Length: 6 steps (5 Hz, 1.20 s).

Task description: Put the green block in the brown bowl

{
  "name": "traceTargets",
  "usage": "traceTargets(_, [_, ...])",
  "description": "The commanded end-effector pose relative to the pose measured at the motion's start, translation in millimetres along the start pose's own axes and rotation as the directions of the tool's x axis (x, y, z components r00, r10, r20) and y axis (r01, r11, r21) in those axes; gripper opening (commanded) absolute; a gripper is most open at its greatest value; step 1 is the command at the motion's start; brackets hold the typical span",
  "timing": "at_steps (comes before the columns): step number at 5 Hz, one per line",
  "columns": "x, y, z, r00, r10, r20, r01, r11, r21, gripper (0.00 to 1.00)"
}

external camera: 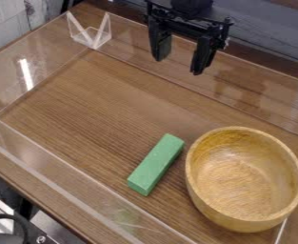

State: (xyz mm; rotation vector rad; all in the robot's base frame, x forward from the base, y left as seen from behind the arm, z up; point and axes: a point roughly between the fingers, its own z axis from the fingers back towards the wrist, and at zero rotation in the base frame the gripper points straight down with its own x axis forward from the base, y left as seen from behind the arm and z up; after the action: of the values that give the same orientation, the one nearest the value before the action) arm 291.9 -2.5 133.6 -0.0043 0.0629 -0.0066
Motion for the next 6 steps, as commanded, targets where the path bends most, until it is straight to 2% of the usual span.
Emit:
traceTargets(1, [-15.0,-1,-12.2,0.998,-0.064,-0.006,0.064,0.998,-0.006,1.00])
traceTargets(2, [-44.4,-4,-34.4,0.989,-0.148,-0.015,0.148,0.989,-0.011,1.00])
traceTargets(3, [-61.6,-6,-46.7,0.982,-0.188,0.033,0.189,0.982,-0.007,1.00])
traceTargets(6, [-70.3,-15,-79.8,0.965,-0.233,0.119,0.236,0.972,-0.009,1.00])
